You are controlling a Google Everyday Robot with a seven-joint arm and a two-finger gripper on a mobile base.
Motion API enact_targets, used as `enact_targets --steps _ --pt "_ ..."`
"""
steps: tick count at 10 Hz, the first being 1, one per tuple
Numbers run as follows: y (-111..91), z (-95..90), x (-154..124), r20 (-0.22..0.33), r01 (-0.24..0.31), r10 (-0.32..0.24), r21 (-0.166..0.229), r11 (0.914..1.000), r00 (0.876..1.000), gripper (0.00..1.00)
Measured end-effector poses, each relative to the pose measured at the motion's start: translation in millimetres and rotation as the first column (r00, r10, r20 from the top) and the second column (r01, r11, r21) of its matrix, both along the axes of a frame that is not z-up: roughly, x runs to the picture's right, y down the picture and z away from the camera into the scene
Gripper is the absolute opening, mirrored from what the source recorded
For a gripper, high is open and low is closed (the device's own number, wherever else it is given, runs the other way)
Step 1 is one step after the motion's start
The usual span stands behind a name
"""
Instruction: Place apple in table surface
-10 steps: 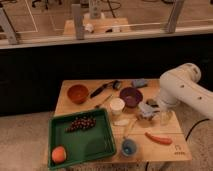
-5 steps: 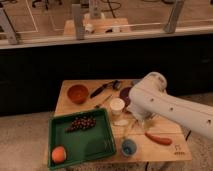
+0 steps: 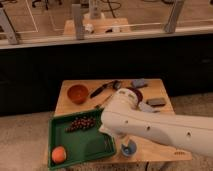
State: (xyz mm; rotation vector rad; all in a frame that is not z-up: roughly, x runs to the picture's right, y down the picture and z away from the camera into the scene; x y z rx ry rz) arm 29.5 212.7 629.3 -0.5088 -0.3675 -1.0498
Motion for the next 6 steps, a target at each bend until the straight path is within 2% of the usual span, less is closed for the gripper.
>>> enact_targets --steps 6 --pt "1.2 -1.0 -1.7 0.005 0.006 -0.006 -0.001 1.0000 1.000 0.80"
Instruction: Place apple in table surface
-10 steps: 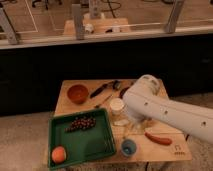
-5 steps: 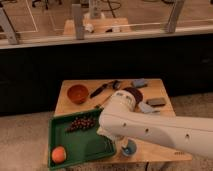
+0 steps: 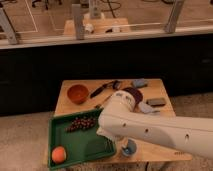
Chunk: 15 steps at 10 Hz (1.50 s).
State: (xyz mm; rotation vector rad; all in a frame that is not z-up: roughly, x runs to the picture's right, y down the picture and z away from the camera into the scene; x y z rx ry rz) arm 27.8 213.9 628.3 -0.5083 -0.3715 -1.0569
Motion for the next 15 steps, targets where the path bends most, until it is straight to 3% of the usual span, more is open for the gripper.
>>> enact_targets --steps 3,5,6,9,13,14,15 --pt "-1 -0.8 -2 0.013 0.013 -0.013 0.004 0.9999 1.000 0.80" --pt "-7 -7.6 -28 0.085 0.102 -0.104 0.025 0.9945 0.991 0.80" --pt "-9 -11.2 -46 0.119 0.150 -0.153 0.035 0.9881 0.981 0.80" --pt "-13 -19.7 -121 0.216 0.296 -0.305 0.071 0.9525 0.928 0.80" --pt "-9 -18.8 -204 0.316 0.454 -0.464 0.108 0.8842 0.828 0.80" --pt "-7 -15.3 -215 0.332 0.477 -0.484 0.109 0.8722 0.810 0.80" --pt "-7 -14.8 -218 0.336 0.483 -0.489 0.108 0.8688 0.805 0.80"
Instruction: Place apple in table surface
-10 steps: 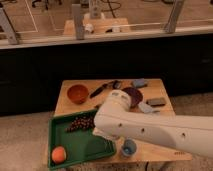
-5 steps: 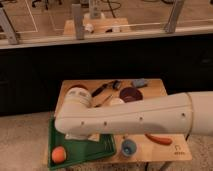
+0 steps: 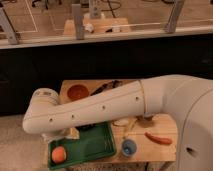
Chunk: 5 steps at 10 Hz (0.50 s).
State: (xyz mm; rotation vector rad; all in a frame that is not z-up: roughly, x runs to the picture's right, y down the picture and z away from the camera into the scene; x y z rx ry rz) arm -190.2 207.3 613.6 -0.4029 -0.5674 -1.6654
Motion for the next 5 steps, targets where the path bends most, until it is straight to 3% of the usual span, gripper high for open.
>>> enact_targets --steps 5 --pt "-0.2 0.6 1.7 -0.005 0.002 -0.002 0.000 1.0000 1.000 0.80"
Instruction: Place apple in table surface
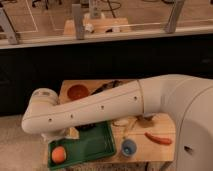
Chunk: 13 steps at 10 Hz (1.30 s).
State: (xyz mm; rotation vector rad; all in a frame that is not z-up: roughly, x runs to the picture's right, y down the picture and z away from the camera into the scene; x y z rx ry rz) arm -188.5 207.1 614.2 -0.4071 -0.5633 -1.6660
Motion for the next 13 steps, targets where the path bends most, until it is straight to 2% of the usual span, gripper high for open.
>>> enact_targets --steps 2,3,5,8,9,11,12,13 --pt "-1 3.4 1 0.010 -0.014 0.014 -0.004 0.9999 1.000 0.80" --pt "-2 10.7 5 0.024 -0.029 0.030 -0.005 0.9996 0.999 0.80" --pt "-5 31.2 10 0.085 -0.073 0.072 0.008 0.9973 0.994 0.80" --pt "3 71.9 20 0.088 -0.081 0.078 0.027 0.9964 0.993 0.80" --pt "8 87.0 22 0.077 -0.080 0.078 0.016 0.9967 0.994 0.80" --pt "18 114.0 30 0.064 -0.091 0.094 -0.041 0.9950 0.994 0.80" --pt "22 121.0 33 0.073 -0.113 0.120 -0.089 0.9895 0.990 0.80" --pt "24 124.7 36 0.089 -0.142 0.156 -0.150 0.9784 0.984 0.80"
